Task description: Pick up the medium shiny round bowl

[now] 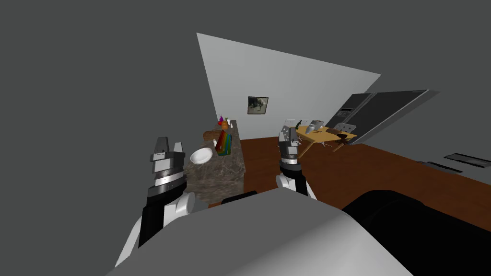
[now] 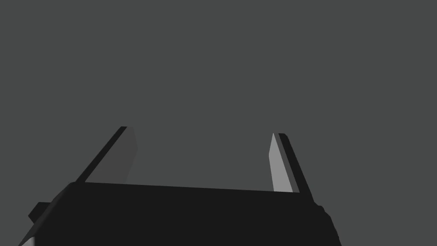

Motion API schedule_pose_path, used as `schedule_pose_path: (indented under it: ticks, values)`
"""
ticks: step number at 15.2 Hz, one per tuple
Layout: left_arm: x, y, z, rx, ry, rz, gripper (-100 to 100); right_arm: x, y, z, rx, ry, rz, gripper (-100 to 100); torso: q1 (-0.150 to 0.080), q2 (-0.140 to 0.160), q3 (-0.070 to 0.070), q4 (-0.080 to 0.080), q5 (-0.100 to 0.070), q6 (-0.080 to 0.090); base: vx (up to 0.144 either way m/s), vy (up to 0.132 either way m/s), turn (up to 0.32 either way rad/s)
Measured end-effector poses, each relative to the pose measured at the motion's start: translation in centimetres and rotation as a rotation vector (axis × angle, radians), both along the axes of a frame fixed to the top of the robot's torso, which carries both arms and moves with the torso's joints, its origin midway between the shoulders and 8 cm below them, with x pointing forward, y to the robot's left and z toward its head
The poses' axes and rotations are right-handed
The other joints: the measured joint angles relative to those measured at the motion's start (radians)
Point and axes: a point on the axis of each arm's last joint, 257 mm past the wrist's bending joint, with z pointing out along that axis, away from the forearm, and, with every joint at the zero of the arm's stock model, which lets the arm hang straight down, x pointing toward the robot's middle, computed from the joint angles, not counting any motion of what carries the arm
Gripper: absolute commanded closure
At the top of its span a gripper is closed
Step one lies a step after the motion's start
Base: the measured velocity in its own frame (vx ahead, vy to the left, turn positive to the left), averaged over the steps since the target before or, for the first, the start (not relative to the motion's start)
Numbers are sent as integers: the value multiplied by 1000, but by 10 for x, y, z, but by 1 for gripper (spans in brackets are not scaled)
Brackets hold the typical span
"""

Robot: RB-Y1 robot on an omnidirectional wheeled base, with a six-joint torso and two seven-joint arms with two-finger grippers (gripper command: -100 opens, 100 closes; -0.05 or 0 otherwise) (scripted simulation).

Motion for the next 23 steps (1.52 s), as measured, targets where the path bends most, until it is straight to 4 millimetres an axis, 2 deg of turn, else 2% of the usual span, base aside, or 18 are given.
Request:
schedule_pose_path:
  ticks: [6,11,15,23]
  values:
    - [14,-2,-15,67,71,-28,-100,0,0,0,0,0,0,0,0,1,0,0,0,0,-11,-1,-41]
    - [38,10,-45,121,194,-34,-100,0,0,0,0,0,0,0,1,1,1,0,0,0,-22,-2,-76]
    - [57,25,-70,153,297,-23,-100,0,0,0,0,0,0,0,0,1,1,0,0,0,-23,-3,-85]
    - [81,69,-124,181,498,26,-100,0,0,0,0,0,0,0,-1,1,1,0,0,0,-18,-10,-69]
